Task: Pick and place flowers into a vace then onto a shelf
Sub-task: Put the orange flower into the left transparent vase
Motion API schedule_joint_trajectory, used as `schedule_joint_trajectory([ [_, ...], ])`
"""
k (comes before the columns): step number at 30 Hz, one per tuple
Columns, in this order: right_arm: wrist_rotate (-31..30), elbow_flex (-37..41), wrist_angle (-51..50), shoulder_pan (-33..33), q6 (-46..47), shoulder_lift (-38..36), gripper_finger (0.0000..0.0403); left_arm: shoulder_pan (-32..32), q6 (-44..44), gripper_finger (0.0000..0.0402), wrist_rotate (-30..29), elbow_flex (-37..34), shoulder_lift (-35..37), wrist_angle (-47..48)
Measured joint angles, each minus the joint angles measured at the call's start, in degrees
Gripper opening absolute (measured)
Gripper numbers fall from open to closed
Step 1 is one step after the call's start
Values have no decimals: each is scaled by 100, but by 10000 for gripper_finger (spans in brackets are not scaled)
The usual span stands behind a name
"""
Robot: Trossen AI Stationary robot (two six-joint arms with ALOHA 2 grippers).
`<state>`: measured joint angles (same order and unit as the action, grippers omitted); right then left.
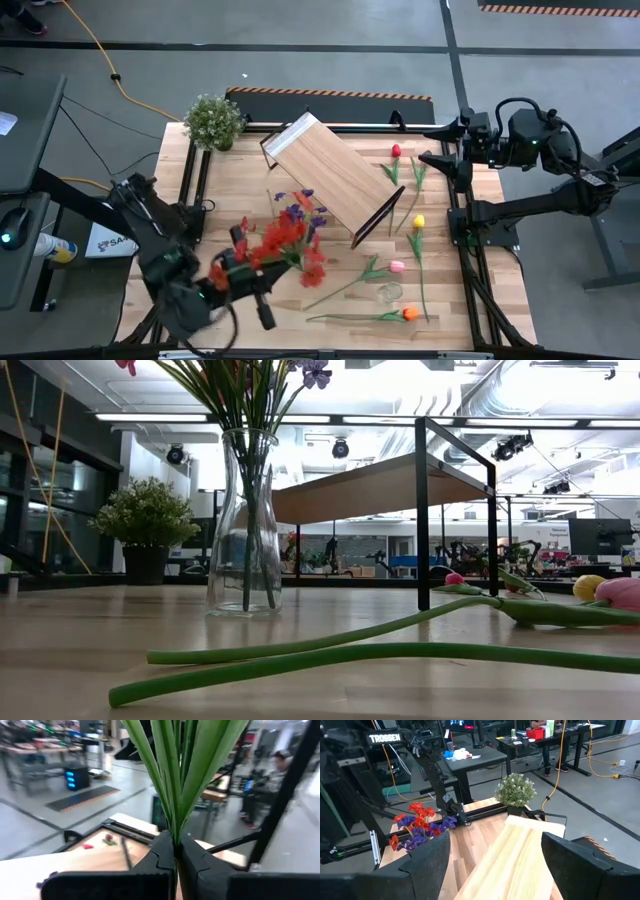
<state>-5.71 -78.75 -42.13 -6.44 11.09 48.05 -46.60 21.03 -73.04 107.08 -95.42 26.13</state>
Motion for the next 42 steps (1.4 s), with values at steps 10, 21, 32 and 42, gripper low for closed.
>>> schedule_joint_trajectory([
  [10, -36, 1, 0, -2, -13, 0, 303, -4, -2, 35, -752, -6, -594, -108],
  [21, -35, -1, 0, -2, -9, 0, 303, 5, -128, 35, -477, -6, -778, 419],
  [32, -35, 0, 0, -2, -8, 0, 303, 10, -111, 43, -135, -6, -839, 1016],
  [42, -294, 0, 7, -2, -3, 0, 303, 10, -111, 35, -687, -12, -1301, 1460],
])
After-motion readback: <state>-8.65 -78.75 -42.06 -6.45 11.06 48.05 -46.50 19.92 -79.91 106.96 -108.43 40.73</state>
